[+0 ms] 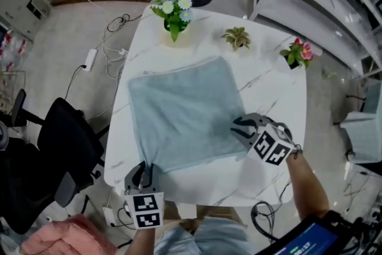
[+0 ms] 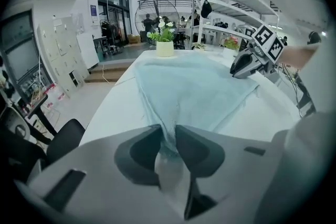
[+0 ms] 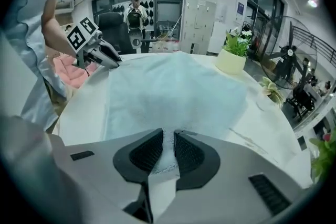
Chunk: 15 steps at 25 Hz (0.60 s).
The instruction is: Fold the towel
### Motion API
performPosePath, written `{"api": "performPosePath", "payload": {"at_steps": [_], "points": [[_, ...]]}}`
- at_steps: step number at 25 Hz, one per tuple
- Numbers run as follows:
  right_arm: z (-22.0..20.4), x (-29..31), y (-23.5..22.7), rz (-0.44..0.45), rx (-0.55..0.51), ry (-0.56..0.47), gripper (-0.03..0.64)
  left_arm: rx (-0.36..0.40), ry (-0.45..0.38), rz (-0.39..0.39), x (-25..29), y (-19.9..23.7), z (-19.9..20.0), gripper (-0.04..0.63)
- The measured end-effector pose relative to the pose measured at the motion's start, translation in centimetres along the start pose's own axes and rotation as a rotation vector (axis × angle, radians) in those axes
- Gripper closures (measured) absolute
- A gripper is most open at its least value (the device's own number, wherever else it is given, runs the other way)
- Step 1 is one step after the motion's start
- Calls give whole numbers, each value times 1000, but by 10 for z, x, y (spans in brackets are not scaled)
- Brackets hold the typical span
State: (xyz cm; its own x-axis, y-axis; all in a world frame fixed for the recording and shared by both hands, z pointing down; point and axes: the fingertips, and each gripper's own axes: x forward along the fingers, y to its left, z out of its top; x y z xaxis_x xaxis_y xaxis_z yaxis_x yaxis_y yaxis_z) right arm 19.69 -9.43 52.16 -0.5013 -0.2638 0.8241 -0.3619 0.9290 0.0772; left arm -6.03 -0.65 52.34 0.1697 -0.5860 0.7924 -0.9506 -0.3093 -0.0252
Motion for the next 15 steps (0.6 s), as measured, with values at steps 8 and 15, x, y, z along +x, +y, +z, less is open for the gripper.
{"api": "performPosePath", "payload": {"at_steps": [8, 15], "points": [[141, 2, -64, -168, 74, -257, 526, 28, 4, 30, -1, -4, -1, 517], [152, 94, -107, -168, 127, -144, 571, 40, 21, 15, 0, -7, 0, 522]]}}
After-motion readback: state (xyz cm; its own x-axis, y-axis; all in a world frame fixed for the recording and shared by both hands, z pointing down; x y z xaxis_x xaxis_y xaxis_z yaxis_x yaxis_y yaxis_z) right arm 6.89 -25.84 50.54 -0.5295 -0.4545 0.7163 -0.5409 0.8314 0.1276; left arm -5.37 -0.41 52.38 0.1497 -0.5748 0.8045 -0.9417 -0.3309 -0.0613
